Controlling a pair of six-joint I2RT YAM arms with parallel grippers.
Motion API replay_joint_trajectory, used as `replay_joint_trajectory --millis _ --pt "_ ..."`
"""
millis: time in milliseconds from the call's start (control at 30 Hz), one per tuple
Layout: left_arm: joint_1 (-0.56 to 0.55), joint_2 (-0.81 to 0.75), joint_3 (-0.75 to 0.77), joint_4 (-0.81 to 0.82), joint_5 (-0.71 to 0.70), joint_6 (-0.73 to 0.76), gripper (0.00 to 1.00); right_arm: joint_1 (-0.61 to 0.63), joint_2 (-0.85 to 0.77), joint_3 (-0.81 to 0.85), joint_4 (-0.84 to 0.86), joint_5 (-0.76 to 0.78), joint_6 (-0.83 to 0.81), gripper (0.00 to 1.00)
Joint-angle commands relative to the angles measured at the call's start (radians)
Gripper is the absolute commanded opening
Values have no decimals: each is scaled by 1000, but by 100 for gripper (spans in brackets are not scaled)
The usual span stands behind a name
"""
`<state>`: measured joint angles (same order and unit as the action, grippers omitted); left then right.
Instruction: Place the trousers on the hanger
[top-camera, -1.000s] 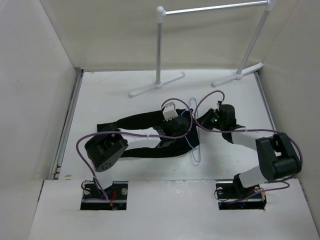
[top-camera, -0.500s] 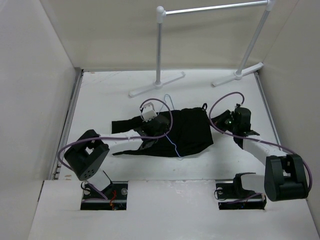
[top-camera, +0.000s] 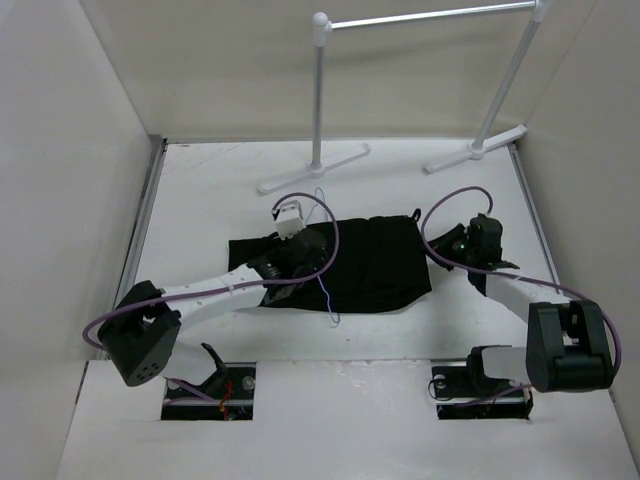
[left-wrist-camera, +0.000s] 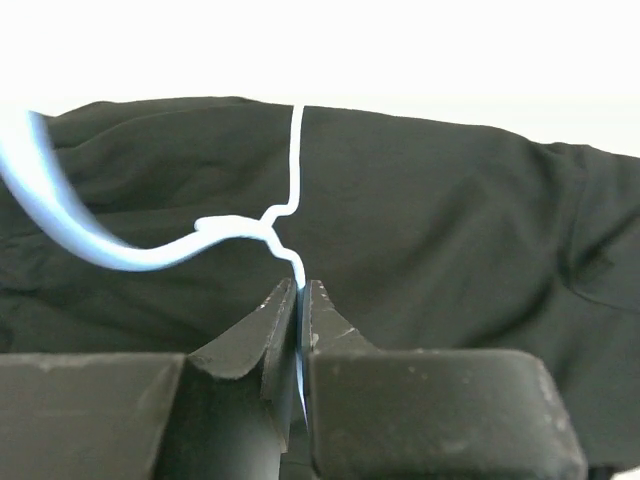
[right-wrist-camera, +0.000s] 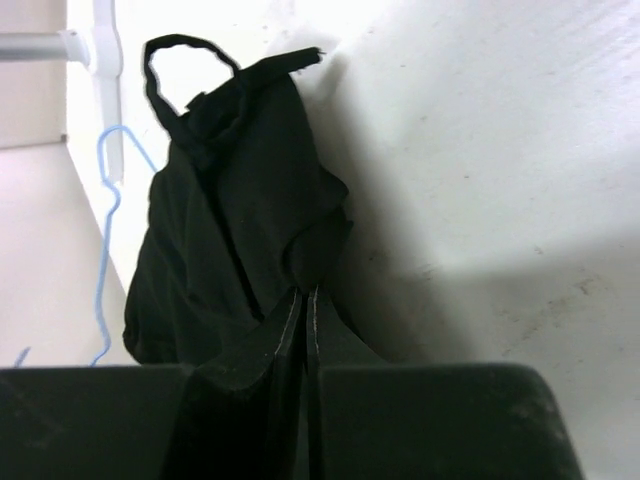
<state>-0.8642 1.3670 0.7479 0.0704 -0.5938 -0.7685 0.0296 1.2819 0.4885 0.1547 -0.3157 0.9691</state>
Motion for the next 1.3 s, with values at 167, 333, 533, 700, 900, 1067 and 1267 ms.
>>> replay_joint_trajectory --millis 167,333,533,700,900,1067,1267 --pt "-124 -26 189 -1 -54 129 0 92 -133 70 -171 177 -96 62" --pt "-184 -36 235 -6 -64 123 0 180 -349 153 -305 227 -222 73" --pt "-201 -29 298 -6 -74 126 0 420 -455 174 -233 74 -242 29" --pt "-193 -48 383 -58 -63 132 0 620 -421 147 -58 30 -245 63" --pt "-209 -74 458 -118 -69 132 0 720 -351 208 34 23 -253 68" --pt "-224 -91 484 -118 -74 138 0 723 -274 240 74 56 -264 64" --pt "-241 -82 559 -147 -75 164 0 723 -216 275 137 52 -256 48"
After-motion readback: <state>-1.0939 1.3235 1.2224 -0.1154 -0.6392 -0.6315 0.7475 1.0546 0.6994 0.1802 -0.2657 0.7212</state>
